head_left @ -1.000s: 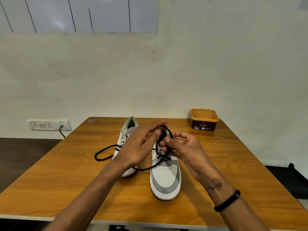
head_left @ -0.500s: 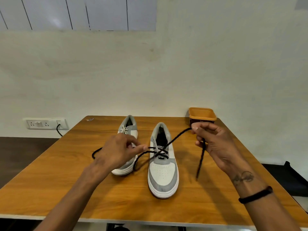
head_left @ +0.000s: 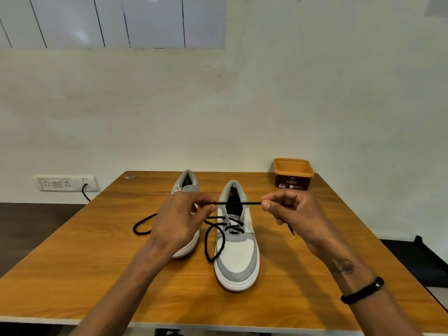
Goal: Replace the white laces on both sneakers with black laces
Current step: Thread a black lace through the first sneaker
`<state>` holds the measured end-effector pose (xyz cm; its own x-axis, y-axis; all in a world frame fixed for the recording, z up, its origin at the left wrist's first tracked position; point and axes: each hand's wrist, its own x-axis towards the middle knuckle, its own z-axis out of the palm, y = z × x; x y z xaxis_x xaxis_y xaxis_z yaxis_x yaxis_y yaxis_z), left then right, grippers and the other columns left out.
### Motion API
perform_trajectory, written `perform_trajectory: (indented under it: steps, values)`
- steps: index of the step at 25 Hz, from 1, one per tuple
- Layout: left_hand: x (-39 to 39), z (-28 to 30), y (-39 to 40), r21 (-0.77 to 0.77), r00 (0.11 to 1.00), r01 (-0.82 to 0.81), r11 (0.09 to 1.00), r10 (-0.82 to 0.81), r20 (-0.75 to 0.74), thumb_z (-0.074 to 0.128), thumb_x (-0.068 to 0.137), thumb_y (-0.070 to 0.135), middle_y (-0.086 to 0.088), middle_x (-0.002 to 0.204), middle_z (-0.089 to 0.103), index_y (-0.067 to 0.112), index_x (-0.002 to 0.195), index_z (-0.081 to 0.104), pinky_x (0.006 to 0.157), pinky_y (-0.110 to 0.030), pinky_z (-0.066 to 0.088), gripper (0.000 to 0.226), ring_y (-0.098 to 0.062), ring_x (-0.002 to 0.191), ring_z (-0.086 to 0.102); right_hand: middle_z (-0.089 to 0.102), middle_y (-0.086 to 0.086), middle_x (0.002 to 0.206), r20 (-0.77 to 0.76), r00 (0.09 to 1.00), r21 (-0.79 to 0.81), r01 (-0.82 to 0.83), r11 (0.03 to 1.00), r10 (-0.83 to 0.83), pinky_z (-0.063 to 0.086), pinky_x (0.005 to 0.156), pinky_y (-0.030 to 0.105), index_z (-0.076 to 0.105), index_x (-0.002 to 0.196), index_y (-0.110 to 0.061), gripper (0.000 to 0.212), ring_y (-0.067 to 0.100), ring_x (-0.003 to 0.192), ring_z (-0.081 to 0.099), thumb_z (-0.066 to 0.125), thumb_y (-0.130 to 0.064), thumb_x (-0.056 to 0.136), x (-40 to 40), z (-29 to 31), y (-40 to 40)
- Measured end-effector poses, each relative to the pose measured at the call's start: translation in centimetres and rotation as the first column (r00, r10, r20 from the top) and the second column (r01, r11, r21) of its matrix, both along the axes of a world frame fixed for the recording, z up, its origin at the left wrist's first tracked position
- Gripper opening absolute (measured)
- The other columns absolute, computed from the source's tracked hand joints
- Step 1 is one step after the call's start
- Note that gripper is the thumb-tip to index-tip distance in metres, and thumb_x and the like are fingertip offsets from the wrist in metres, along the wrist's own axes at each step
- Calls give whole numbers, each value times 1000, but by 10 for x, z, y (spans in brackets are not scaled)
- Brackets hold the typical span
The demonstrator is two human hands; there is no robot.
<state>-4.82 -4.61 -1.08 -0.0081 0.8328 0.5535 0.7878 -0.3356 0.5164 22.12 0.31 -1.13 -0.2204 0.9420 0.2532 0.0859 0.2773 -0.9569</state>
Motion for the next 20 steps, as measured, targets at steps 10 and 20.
perform_trajectory:
  steps: [10,20]
  values:
    - [-24,-23,0,27,925,-244,969,241,-292,78,91,42,10,115,77,34,118,78,84,-39,52,28,-20,113,60,80,-6,91,104,993,29,43,999,-46,63,75,30,82,102,-26,14,12,81,73,77,-15,94,2,-21,-1]
    - [27,-28,1,-12,983,150,989,-148,109,75,95,32,24,96,74,32,111,81,75,-11,50,17,3,94,66,80,-9,89,260,965,193,-87,977,35,61,78,24,75,100,-22,14,5,83,76,83,-22,89,-31,-21,-6]
